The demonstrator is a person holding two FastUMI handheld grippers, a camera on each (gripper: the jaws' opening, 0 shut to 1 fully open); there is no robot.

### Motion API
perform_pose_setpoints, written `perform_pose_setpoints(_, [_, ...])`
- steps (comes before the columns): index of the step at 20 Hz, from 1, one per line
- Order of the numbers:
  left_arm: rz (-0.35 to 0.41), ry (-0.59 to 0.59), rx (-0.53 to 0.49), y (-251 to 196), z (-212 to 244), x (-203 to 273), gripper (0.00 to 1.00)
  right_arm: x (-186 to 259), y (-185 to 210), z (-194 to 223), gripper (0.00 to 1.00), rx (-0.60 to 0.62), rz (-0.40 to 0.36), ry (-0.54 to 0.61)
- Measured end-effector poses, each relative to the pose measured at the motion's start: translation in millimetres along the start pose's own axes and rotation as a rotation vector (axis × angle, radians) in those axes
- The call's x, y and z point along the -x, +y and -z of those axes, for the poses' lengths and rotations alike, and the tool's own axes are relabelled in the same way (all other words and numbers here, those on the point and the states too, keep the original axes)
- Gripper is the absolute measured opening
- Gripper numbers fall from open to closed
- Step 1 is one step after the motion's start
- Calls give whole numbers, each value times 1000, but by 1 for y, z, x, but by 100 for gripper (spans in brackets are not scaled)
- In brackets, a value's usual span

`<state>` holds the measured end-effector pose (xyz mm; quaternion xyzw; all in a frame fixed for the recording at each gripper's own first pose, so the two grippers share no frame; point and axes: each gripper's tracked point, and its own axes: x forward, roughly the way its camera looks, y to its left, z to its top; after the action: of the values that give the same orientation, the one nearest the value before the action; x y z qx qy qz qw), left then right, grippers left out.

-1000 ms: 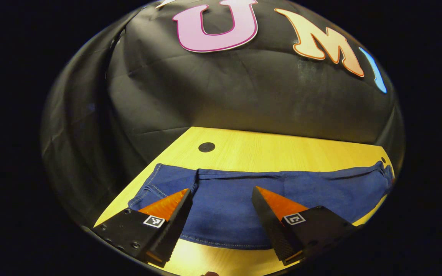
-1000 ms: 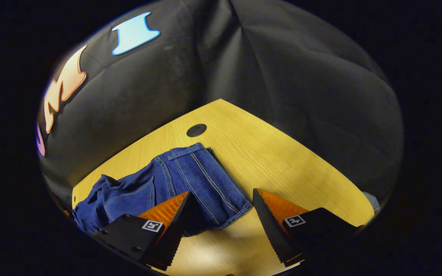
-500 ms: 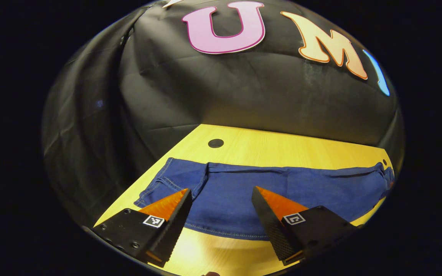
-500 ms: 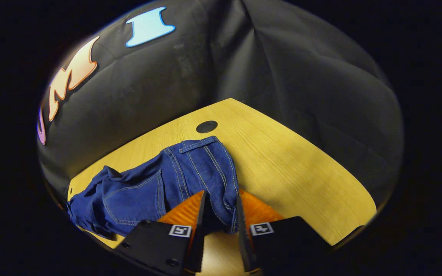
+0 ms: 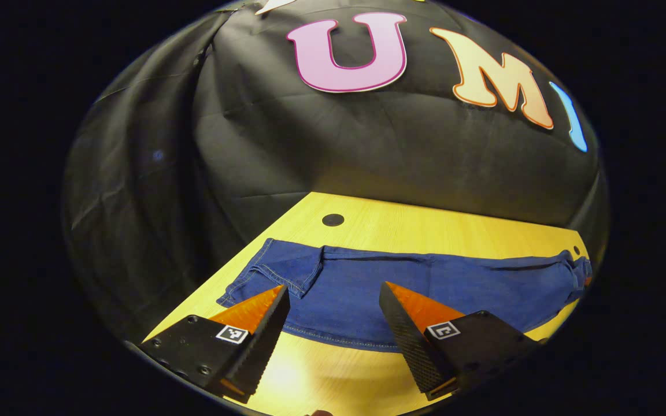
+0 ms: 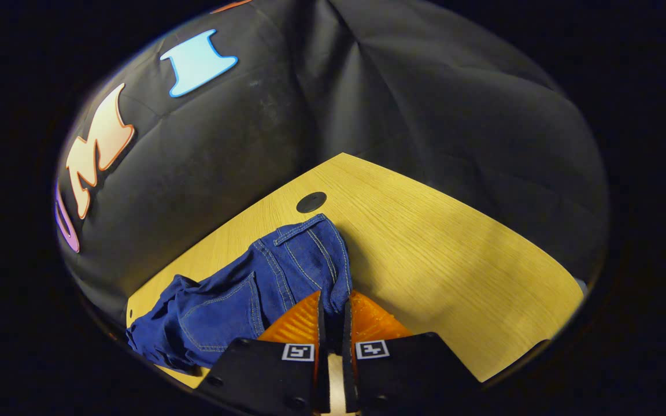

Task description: Grasp the waist and the cuffs of the jeans and fold them to make the two legs overlap; first hold the waist and fold one-third of the jeans toward the cuffs, then hold the cuffs and fold the remaining one-third in the same direction to finish folding.

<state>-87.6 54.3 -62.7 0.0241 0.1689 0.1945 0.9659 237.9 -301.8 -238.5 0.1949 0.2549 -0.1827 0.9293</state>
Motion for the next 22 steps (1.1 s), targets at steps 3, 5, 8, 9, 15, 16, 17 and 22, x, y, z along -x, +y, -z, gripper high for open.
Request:
perform_pose_setpoints(3, [11,-8,15,0,-2,7,96,17,16,-21,6,-44,-62,-39])
perform_pose_setpoints(5, [20,-10,27,1,-1,10,96,31,38,-42,4,-113,-146,-73])
perform_pose_setpoints(8, [44,-8,38,4,1,12,96,51,71,-63,3,-155,-234,-109])
perform_pose_setpoints(9, [54,-11,36,7,1,13,96,59,87,-69,0,-157,-267,-126])
perform_pose_setpoints(15, [179,-27,37,12,-3,20,95,122,200,-71,2,-210,-500,-145])
perform_pose_setpoints(16, [196,-32,27,14,-3,22,94,134,216,-67,3,-202,-536,-141])
perform_pose_setpoints(17, [212,-34,22,15,-3,24,94,145,236,-61,2,-194,-578,-133])
perform_pose_setpoints(22, [290,-15,45,18,11,25,94,208,344,-29,2,-188,-799,-120])
